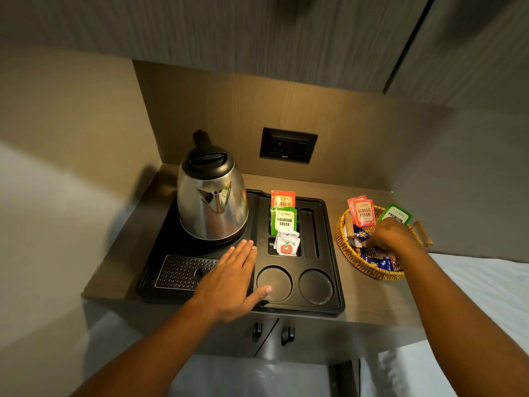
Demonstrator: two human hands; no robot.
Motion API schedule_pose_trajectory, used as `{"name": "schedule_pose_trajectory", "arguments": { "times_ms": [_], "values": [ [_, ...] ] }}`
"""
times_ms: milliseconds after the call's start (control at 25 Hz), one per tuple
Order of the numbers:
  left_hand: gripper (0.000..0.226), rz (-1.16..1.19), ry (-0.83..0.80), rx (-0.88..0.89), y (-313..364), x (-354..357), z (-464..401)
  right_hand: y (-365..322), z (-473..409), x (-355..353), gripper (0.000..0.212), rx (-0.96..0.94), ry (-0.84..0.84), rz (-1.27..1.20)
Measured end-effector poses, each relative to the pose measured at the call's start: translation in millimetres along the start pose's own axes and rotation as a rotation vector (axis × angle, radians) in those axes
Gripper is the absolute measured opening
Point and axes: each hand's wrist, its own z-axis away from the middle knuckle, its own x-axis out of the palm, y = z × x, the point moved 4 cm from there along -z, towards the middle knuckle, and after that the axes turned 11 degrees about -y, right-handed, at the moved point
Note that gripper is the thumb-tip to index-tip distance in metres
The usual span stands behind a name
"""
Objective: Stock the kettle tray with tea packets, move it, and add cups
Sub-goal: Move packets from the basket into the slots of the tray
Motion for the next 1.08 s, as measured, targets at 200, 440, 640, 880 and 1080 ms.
{"name": "schedule_pose_trajectory", "arguments": {
  "times_ms": [200,440,640,880,1080],
  "values": [
    [0.097,-0.002,-0.007,-0.001,-1.1,2.0,-2.0,5.7,15.1,-29.4,0.022,-0.026,0.042,-0.222],
    [0.096,0.009,-0.007,0.006,-1.4,3.4,-2.9,-92.0,35.1,18.8,0.018,-0.184,-0.069,-0.274],
    [0.096,0.016,-0.001,-0.002,-1.2,3.4,-2.9,-112.1,26.6,38.0,0.015,-0.143,-0.15,-0.051],
    [0.096,0.019,0.011,0.0,-1.9,3.6,-4.5,-121.9,22.6,28.8,0.026,-0.239,-0.082,-0.016],
    [0.097,0.023,0.015,-0.002,-2.8,5.8,-5.8,-42.9,3.3,-13.6,0.028,-0.149,0.245,-0.047]
  ]
}}
